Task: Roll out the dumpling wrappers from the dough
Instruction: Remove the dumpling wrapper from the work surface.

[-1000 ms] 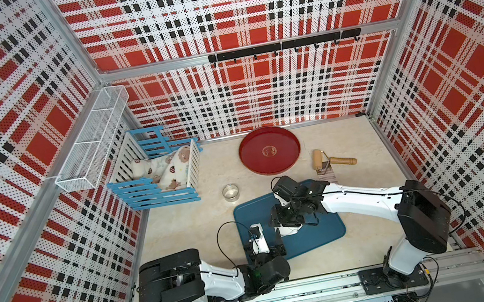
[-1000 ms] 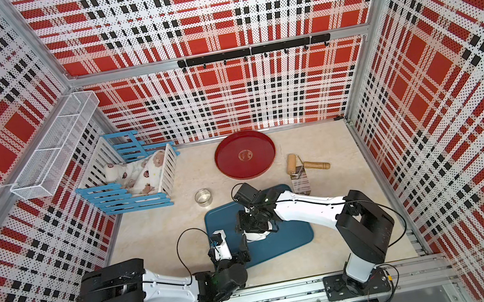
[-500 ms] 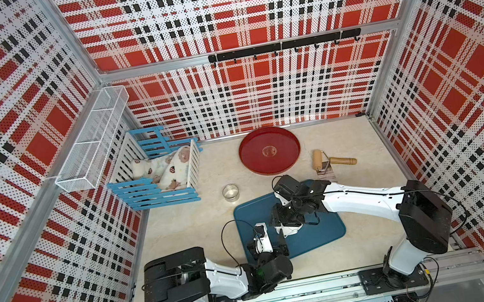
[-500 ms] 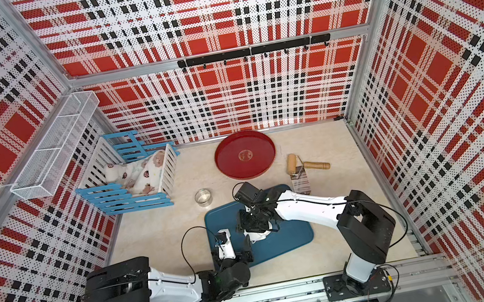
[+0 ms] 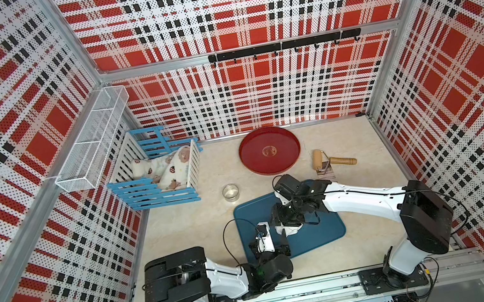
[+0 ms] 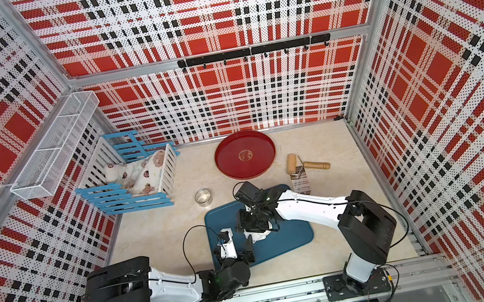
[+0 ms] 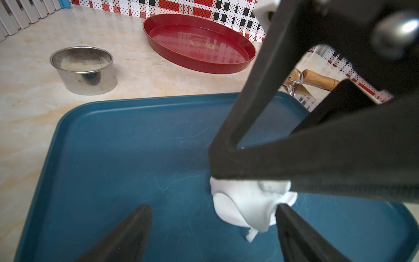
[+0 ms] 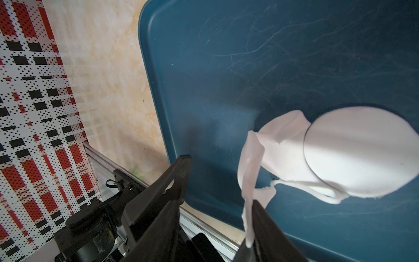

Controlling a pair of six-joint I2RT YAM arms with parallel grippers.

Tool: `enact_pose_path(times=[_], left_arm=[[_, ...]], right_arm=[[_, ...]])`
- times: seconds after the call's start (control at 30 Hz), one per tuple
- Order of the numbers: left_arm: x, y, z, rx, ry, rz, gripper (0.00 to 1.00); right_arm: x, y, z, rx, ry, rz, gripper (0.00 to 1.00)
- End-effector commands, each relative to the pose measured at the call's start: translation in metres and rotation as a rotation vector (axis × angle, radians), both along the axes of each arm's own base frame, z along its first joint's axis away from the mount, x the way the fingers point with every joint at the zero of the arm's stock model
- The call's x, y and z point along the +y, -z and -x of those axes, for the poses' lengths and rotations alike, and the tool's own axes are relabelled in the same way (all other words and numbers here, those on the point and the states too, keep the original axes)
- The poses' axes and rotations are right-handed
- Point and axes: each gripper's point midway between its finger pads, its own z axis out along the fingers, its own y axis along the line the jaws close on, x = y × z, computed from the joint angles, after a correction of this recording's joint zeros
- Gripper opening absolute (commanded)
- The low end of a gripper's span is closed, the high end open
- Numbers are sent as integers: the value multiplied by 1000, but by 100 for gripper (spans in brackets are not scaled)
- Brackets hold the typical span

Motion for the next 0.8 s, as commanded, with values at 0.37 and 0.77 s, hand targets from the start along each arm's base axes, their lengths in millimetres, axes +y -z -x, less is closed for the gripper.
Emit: enact_pose_path(times=[0.37, 0.77], left_arm=[[12, -1, -11, 4, -52, 50, 89], [-5, -9, 4, 3, 54, 37, 90]], right_arm=[[2, -19, 1, -17, -3, -56, 51], [12, -23, -7, -35, -16, -68, 50]])
